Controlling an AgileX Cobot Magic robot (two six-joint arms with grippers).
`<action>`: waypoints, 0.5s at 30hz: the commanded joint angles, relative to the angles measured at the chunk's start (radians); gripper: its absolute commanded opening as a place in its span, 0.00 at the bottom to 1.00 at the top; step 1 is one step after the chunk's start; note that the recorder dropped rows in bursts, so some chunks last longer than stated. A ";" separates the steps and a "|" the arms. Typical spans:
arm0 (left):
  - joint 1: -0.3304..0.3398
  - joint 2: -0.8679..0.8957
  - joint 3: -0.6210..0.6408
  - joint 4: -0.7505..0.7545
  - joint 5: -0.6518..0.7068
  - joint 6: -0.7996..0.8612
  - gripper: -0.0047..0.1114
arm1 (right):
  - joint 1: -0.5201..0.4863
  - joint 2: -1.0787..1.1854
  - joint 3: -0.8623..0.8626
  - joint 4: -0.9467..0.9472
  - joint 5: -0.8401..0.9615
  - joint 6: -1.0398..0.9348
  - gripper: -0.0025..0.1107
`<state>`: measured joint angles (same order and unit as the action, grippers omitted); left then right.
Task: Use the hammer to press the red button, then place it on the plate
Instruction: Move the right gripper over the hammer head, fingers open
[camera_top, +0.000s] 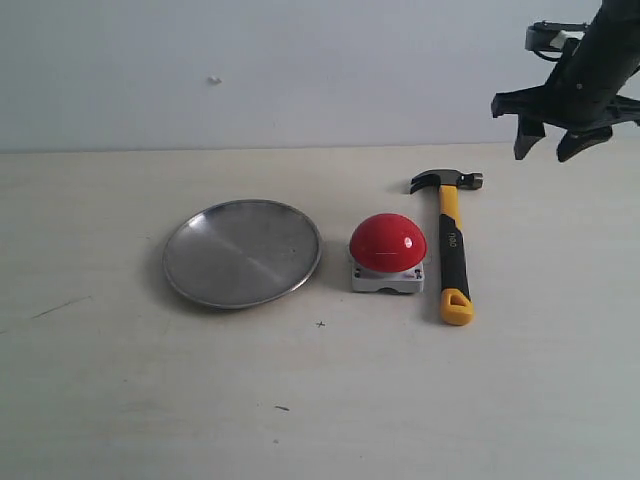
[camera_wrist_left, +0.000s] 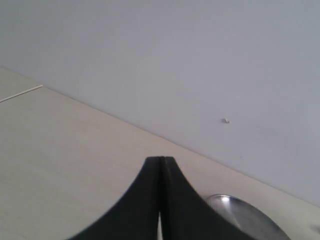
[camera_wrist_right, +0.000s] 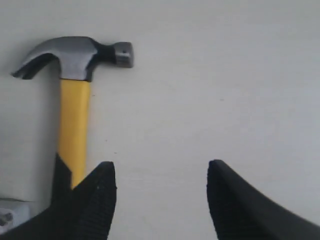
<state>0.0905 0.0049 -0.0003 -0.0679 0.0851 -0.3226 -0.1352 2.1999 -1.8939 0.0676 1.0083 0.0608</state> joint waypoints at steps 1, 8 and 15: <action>-0.001 -0.005 0.000 0.001 0.002 0.005 0.04 | 0.002 0.045 -0.064 0.120 -0.028 -0.036 0.50; -0.001 -0.005 0.000 0.001 0.002 0.005 0.04 | 0.097 0.187 -0.278 0.019 0.064 0.064 0.50; -0.001 -0.005 0.000 0.001 0.002 0.005 0.04 | 0.123 0.355 -0.474 -0.035 0.213 0.087 0.57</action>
<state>0.0905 0.0049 -0.0003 -0.0679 0.0868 -0.3226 -0.0068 2.5329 -2.3212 0.0845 1.1948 0.1322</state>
